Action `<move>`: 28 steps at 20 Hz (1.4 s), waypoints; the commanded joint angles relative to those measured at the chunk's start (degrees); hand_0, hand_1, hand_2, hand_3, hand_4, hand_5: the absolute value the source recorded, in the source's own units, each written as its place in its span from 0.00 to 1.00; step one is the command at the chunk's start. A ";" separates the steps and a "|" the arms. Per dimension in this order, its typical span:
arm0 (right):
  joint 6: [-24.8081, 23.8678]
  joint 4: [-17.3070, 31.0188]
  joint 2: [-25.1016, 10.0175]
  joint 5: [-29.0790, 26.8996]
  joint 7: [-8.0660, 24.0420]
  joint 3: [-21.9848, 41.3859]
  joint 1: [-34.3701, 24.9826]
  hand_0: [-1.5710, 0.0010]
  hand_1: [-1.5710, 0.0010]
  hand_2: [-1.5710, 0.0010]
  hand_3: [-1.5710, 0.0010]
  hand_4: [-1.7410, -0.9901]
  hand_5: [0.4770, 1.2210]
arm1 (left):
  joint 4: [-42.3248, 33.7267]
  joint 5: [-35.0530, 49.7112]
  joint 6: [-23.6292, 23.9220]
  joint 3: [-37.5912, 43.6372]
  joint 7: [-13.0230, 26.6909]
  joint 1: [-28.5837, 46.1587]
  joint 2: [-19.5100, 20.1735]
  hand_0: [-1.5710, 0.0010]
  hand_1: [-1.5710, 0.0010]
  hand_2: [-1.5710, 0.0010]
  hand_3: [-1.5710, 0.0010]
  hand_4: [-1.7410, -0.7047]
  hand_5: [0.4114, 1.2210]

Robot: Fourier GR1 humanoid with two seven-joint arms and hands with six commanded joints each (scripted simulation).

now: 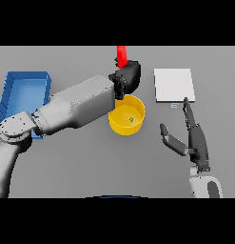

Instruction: Pick up the red beaker and tilt it to pour out 1 green nut into yellow bowl. Pick up the yellow bowl and place it on the metallic measuring scale.

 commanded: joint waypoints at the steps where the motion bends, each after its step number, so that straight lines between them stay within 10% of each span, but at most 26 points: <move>1: -0.06 -0.52 0.16 0.20 0.35 0.27 -0.26 1.00 1.00 1.00 1.00 0.78 0.21 | 0.27 0.12 -0.27 -0.06 -0.42 -1.44 -0.02 0.00 0.00 0.00 0.00 0.02 1.00; 5: 0.48 0.32 0.09 -0.11 -0.51 0.35 -0.32 1.00 1.00 1.00 1.00 0.78 0.24 | 4.69 1.10 2.78 1.20 -1.13 -8.49 2.83 0.00 0.00 0.00 0.00 0.02 1.00; 7: 0.03 0.70 0.79 0.78 -1.51 1.13 0.02 1.00 1.00 1.00 1.00 0.77 0.25 | 8.03 3.64 4.47 4.12 -1.87 -12.43 4.46 0.00 0.00 0.00 0.25 0.01 1.00; 15: -1.53 1.34 0.20 3.40 -0.87 1.44 -1.31 1.00 1.00 1.00 1.00 0.80 0.21 | 26.12 30.42 8.12 30.67 7.79 -16.75 11.91 0.00 0.00 0.00 0.10 0.00 1.00; 28: 3.21 2.53 -0.30 -2.87 -2.51 0.56 -2.54 1.00 1.00 1.00 1.00 0.77 0.26 | 28.59 64.79 24.90 51.60 24.03 5.21 25.25 0.00 0.00 0.00 0.01 0.00 1.00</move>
